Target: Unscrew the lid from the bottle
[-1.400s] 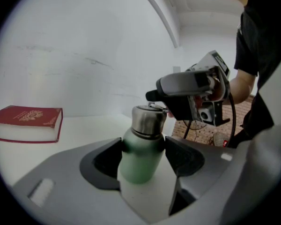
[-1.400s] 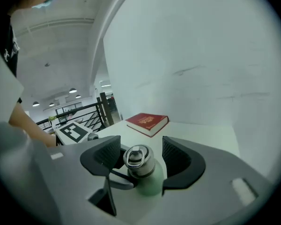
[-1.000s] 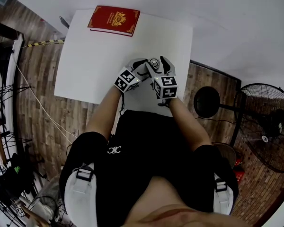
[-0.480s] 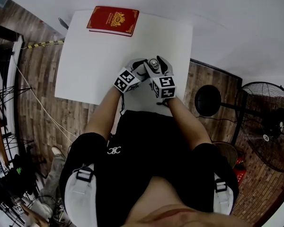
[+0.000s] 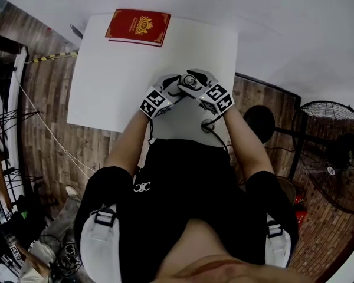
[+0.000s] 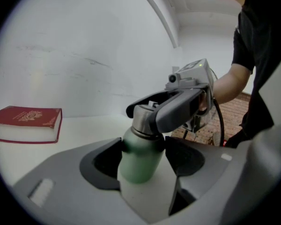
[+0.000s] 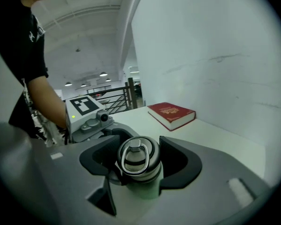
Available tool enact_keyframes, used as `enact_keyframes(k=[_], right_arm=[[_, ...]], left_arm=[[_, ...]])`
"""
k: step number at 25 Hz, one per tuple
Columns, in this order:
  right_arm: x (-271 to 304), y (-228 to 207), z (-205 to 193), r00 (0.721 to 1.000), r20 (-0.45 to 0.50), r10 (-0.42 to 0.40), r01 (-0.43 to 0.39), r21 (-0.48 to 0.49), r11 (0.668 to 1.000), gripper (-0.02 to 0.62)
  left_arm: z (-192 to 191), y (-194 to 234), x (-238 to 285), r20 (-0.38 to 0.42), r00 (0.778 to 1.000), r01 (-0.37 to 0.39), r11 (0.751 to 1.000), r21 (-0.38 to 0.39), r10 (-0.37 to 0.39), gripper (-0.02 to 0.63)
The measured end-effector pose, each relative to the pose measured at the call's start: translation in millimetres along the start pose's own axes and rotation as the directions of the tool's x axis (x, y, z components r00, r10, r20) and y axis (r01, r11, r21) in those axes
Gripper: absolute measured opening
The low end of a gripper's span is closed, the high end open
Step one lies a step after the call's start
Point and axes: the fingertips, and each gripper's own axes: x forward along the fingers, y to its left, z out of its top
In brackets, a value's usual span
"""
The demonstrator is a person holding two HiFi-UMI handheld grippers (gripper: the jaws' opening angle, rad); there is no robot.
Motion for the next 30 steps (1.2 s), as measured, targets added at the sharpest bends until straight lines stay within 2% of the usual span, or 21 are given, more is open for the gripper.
enact_keyframes(k=[3,5,8,12,16,19,21,24,26,27,30], right_arm=[[0,3,-1,0.984,-0.089,0.157,-0.163,-0.058,0.985,0.268],[1,6,-1,0.968,-0.137,0.212,-0.225,-0.089,0.97,0.268],[1,8,0,0.963,-0.139,0.229,-0.242,-0.084,0.967,0.268],[-10,6,19,0.98,-0.029,0.196,-0.197,-0.07,0.978,0.268],[-34,-2,46,0.991,0.078,0.109,-0.102,-0.096,0.99,0.27],[-56,-13,59,0.988,0.153,-0.002,0.009,-0.043,0.999,0.268],[-70,-22,64,0.976,0.202,-0.085,0.085,0.012,0.996,0.268],[-90,-31,76,0.943,0.252,-0.219,0.206,0.077,0.976,0.268],[-104,-34,83,0.914,0.276,-0.297,0.275,0.118,0.954,0.268],[-110,-35,86,0.898,0.287,-0.335,0.306,0.14,0.942,0.268],[-129,-39,94,0.841,0.307,-0.446,0.4,0.203,0.894,0.268]], left_arm=[[1,0,2,-0.001,1.0,0.009,1.0,-0.001,-0.009,0.341],[1,0,2,-0.001,1.0,0.013,1.0,-0.001,-0.013,0.341],[1,-1,0,-0.001,1.0,0.005,1.0,-0.006,-0.005,0.341],[0,0,0,-0.002,1.0,0.007,1.0,-0.008,-0.007,0.341],[-1,3,2,-0.011,1.0,-0.01,1.0,-0.017,0.01,0.342],[2,1,0,-0.035,0.998,-0.05,0.999,-0.006,0.05,0.342],[8,-1,-7,-0.022,0.995,-0.096,0.995,0.022,0.097,0.342],[27,-4,-24,0.034,0.985,-0.168,0.985,0.026,0.167,0.342],[46,-3,-42,0.087,0.968,-0.239,0.971,0.017,0.237,0.341],[57,0,-53,0.115,0.952,-0.288,0.958,0.012,0.284,0.337],[90,16,-90,0.185,0.882,-0.44,0.898,-0.009,0.434,0.261]])
